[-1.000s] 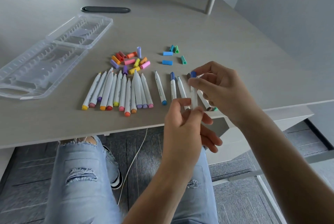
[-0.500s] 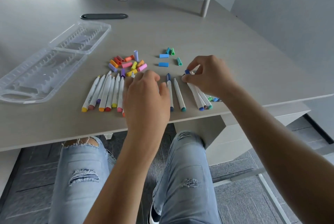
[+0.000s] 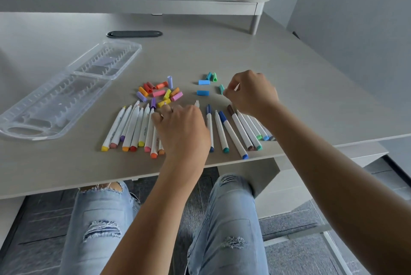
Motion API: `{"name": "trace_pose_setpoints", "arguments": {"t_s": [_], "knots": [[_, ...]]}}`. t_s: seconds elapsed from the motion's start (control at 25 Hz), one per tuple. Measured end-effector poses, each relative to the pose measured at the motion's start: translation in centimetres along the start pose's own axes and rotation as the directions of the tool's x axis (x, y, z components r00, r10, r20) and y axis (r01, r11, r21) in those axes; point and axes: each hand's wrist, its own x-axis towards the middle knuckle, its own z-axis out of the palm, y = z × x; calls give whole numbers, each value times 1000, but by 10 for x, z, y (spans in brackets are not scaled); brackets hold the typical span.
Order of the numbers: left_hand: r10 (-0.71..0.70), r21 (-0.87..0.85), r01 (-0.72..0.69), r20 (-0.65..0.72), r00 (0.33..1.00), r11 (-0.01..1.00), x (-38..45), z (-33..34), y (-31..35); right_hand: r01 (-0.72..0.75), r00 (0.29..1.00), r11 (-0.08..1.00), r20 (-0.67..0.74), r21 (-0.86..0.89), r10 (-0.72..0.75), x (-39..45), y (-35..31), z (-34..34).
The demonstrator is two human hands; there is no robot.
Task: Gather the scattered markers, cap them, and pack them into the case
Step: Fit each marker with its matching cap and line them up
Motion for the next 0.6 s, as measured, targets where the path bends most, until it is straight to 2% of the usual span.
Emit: {"name": "trace_pose_setpoints", "arguments": {"t_s": [0.12,0.2,0.28,0.36,0.44,0.52,0.6], "knots": [[-1,1,1,-10,1000,1000,4,1,0,31,999,999,-14,-35,-31,15,-8,8],[-19,-149,3,-106,994,989,6,0,-6,115,993,993,11,-4,-115,24,-15,14],[-60,-389,-27,-210,976,921,3,-1,-14,201,977,979,59,37,-203,30,-21,18],[-119,-605,-68,-265,957,793,-2,-3,-18,255,963,967,89,15,-255,34,-25,20],[-179,-773,-85,-250,952,628,-9,-5,-17,268,960,963,100,-34,-263,37,-29,24],[-203,-900,-14,-113,973,435,-15,-7,-13,290,954,955,100,-58,-283,36,-30,26],[-178,-974,81,43,983,210,-21,-9,-10,312,947,950,72,25,-313,33,-27,26]]}}
